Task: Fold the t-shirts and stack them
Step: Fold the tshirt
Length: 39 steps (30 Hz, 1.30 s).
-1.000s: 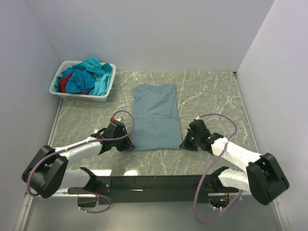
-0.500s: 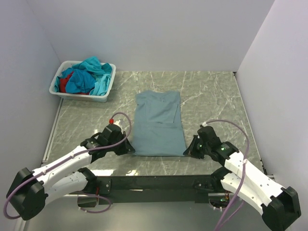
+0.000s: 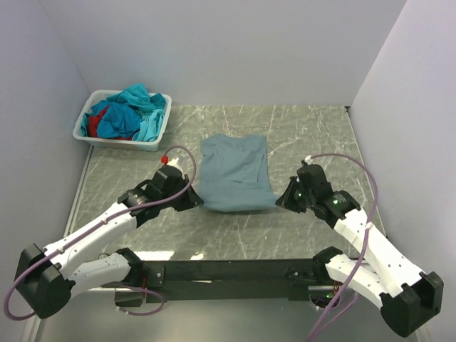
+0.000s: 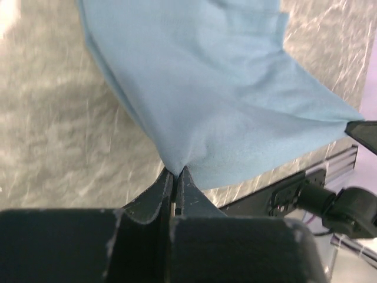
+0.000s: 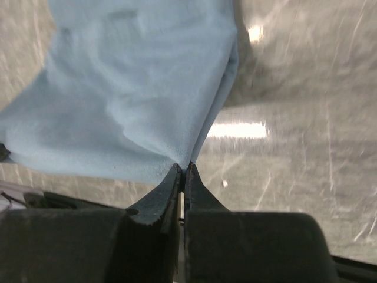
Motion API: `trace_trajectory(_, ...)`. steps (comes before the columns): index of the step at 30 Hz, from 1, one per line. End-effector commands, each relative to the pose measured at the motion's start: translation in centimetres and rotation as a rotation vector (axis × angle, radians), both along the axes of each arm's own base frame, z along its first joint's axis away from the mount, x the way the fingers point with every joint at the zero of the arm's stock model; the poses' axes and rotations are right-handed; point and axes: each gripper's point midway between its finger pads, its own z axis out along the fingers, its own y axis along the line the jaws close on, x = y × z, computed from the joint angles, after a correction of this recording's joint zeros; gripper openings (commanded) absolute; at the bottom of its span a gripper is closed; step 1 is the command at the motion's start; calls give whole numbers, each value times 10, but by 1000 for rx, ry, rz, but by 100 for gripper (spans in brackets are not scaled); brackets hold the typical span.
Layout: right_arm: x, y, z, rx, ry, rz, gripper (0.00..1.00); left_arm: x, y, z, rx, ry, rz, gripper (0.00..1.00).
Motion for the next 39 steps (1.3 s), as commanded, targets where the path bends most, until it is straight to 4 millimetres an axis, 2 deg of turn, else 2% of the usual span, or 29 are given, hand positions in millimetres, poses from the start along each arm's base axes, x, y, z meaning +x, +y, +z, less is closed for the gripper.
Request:
trace_trajectory(1,31,-8,34,-20,-116,-22,0,28,0,27,27,-96,38,0)
trace_trajectory(2,36,-8,43,-10,-135,-24,0,33,-2,38,25,-122,33,1)
trace_trajectory(4,45,-10,49,-10,-155,-25,0,44,-3,47,24,-139,43,0)
trace_trajectory(7,59,-12,64,0,-185,-35,0,58,-3,54,11,-154,54,1)
trace_trajectory(11,77,-5,87,53,-233,-24,0,79,0,64,-18,-172,69,1)
trace_trajectory(13,86,-6,90,57,-233,-26,0,90,3,73,-32,-186,78,1)
trace_trajectory(17,104,-5,106,70,-261,-23,0,110,4,76,-35,-187,80,1)
trace_trajectory(22,127,-4,110,79,-254,-10,0,135,7,82,-46,-188,99,0)
trace_trajectory(23,132,-6,116,83,-265,-15,0,141,9,77,-39,-175,107,1)
trace_trajectory(30,166,-3,117,127,-246,-1,0,171,18,76,-23,-169,138,1)
trace_trajectory(31,169,-2,117,132,-243,1,0,175,17,81,-26,-181,138,1)
trace_trajectory(32,174,-2,122,136,-257,1,0,182,19,76,-17,-173,142,1)
trace_trajectory(34,183,-4,115,127,-231,-4,0,192,19,82,-12,-188,148,1)
trace_trajectory(35,189,-4,113,126,-223,-4,0,197,20,72,0,-165,153,1)
trace_trajectory(37,197,-5,115,131,-225,-2,0,208,18,77,-8,-170,151,1)
trace_trajectory(39,206,-6,108,132,-205,-8,0,218,19,66,-2,-147,158,1)
